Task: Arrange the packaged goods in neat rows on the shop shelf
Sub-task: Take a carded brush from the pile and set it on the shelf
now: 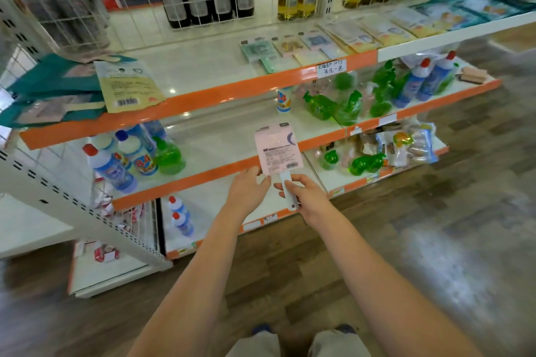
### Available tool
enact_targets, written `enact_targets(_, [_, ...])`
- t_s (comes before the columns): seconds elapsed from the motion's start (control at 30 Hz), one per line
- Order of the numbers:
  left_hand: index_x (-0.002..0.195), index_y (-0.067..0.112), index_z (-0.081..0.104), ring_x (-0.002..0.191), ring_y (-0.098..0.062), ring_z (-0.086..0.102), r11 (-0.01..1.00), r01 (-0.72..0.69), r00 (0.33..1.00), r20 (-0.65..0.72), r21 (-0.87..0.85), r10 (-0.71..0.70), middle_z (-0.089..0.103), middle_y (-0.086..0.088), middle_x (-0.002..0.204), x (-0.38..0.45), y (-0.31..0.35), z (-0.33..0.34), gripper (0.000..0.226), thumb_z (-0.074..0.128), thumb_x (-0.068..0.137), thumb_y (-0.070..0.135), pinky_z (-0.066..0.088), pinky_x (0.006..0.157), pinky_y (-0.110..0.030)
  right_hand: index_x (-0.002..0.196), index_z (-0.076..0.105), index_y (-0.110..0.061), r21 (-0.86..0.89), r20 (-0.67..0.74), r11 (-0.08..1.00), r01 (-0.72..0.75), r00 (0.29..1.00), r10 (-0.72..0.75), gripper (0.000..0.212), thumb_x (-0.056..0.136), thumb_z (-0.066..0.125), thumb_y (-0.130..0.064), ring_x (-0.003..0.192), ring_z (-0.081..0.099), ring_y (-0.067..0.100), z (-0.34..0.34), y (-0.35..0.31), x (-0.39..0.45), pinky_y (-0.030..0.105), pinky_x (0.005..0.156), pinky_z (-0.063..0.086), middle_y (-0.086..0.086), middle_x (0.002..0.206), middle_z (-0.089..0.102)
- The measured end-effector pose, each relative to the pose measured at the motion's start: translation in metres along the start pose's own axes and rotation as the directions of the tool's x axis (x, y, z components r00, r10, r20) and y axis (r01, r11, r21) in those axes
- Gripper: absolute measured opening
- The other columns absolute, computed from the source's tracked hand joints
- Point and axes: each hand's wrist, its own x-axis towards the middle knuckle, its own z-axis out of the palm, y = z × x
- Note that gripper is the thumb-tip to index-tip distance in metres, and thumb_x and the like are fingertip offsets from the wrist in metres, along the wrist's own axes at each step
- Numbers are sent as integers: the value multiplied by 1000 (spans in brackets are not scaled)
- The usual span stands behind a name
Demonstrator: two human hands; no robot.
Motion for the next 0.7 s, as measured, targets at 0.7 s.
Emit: enact_targets(0.7, [118,19,53,107,-21,56,580,265,958,139,-771,-252,61,1,108,-14,1,9,21,41,102,26,51,81,-30,100,57,-25,37,30,999,16,999,-17,8,97,52,-20,110,60,19,-5,41,-29,42,100,42,-4,100,72])
